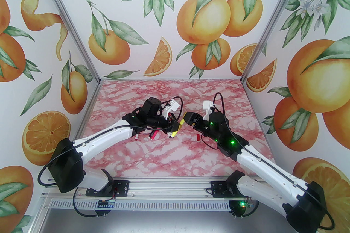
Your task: Open the pen caps
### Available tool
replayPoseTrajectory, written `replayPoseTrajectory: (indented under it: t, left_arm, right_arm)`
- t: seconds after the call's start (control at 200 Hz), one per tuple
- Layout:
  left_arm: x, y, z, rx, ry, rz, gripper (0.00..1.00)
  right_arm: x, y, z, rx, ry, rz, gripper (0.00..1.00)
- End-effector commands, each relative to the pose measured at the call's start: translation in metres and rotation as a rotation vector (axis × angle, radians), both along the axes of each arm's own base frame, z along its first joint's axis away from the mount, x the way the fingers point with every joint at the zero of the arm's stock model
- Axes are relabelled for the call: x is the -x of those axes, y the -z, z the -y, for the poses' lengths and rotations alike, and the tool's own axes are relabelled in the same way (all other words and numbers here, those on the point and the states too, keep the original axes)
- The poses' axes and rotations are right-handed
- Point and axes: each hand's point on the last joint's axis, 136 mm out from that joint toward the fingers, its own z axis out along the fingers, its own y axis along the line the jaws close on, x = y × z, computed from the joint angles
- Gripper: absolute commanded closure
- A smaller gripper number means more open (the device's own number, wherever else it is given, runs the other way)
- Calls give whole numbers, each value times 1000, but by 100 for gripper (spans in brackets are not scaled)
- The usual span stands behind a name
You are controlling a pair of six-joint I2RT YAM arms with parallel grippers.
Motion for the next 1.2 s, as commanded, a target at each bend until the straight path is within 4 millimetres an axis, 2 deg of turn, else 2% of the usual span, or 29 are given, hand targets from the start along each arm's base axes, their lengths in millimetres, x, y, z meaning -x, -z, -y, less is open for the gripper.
replayPoseTrajectory:
  t: [0.0,0.305,0.59,1.191]
  left_arm:
    - [0,-20,14,55,32,28,81]
    - [2,-22,20,55,41,33,81]
    - [4,-24,21,61,52,34,81]
    - [6,-25,22,58,57,39,81]
  right_arm:
    - [-1,-16,-8,-48,-34,30,47]
    - [-1,-12,-6,-48,-29,21,59]
    - [-4,-7,-7,-45,-26,9,63]
    - [-3,-1,-3,-46,-17,-4,83]
